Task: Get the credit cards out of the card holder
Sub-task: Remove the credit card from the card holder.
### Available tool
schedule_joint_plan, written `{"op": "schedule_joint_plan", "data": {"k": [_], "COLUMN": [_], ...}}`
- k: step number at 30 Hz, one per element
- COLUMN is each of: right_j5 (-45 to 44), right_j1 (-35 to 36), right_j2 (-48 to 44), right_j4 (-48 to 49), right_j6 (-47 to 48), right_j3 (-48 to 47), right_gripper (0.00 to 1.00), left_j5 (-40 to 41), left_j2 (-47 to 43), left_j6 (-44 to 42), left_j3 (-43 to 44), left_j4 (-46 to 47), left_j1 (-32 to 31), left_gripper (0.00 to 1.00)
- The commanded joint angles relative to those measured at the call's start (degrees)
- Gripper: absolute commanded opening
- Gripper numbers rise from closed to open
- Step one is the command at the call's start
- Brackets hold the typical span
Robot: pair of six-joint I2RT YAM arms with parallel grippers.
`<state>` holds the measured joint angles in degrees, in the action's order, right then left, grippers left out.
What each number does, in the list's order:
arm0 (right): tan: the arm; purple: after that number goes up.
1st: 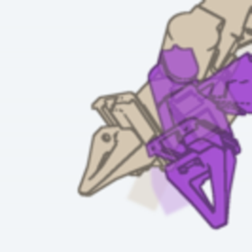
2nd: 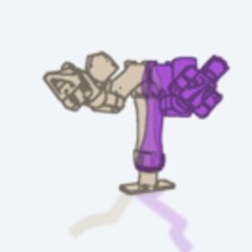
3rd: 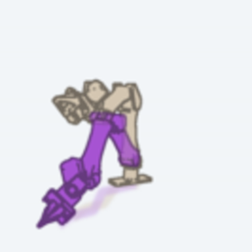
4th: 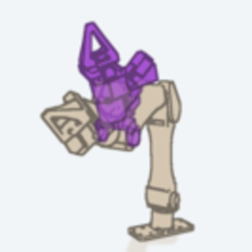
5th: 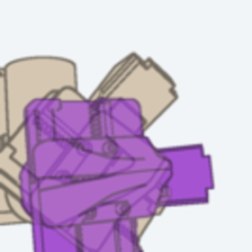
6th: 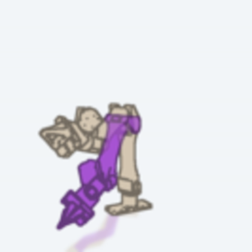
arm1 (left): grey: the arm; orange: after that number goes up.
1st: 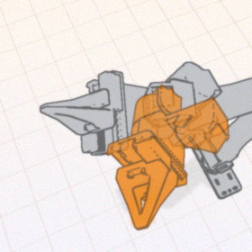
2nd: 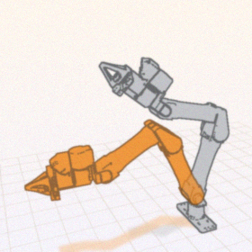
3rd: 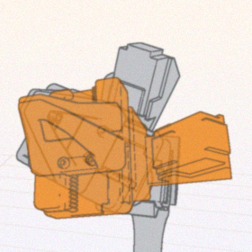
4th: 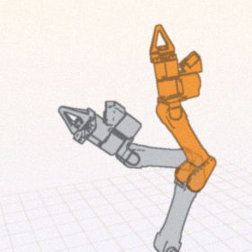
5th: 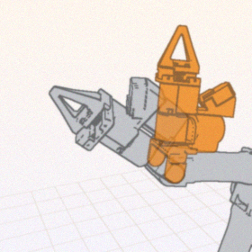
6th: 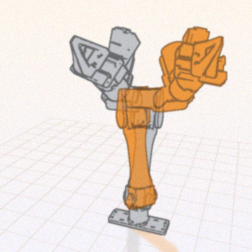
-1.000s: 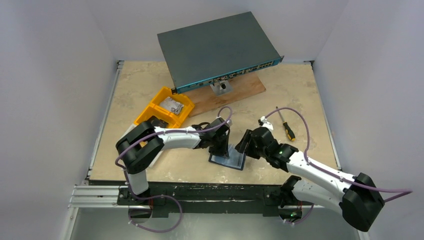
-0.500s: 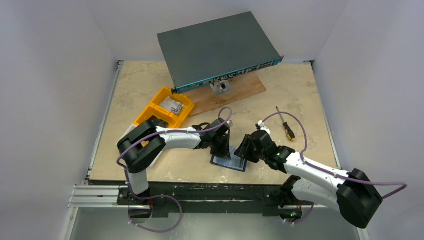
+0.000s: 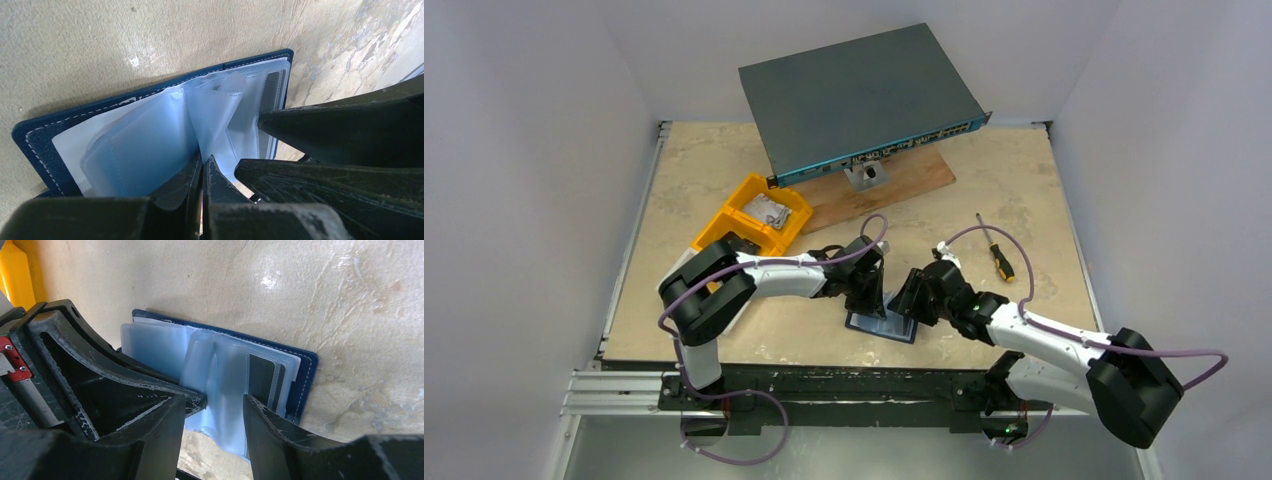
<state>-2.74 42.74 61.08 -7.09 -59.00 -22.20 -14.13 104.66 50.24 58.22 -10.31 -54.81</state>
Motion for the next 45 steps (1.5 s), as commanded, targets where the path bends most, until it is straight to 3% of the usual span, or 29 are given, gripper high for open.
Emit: {"op": "schedule_joint_plan", "data": {"k": [1, 12, 19, 29, 38, 45], "right_j5": [1.78, 1.12, 2.52, 4.92, 5.35, 8.16], "right_j1": [0.39, 0.38, 0.37, 0.37, 0.35, 0.48], "right_j2": [1.40, 0.69, 0.35, 0.82, 2.81, 5.03], "right_j4": [3.20, 2.71, 4.59, 6.75, 8.86, 12.49], "right_j6": [-1.04, -1.70, -2.41, -2.59, -2.16, -2.93], "right_j3": [1.20, -0.05, 0.49, 0.90, -0.32, -1.19], "right_gripper": [0.47, 0.35, 0.42, 0.48, 0.48, 0.48], "left_j5": [-0.55, -1.41, -0.33, 8.23, 13.53, 12.15], "left_j2": [2.03, -1.02, -6.01, -12.58, -9.87, -8.66], "left_j6": [-0.03, -1.04, -1.99, -4.21, -5.59, -5.57], "left_j3": [-0.56, -0.13, 0.06, -2.26, -4.49, -4.60], "left_j4": [-0.69, -1.31, -4.63, -13.05, -14.66, -12.22], "left_j1": [-0.13, -0.13, -0.14, -0.05, 0.05, 0.05], "left_gripper": [0.00, 0.03, 0.22, 0.26, 0.05, 0.00]}}
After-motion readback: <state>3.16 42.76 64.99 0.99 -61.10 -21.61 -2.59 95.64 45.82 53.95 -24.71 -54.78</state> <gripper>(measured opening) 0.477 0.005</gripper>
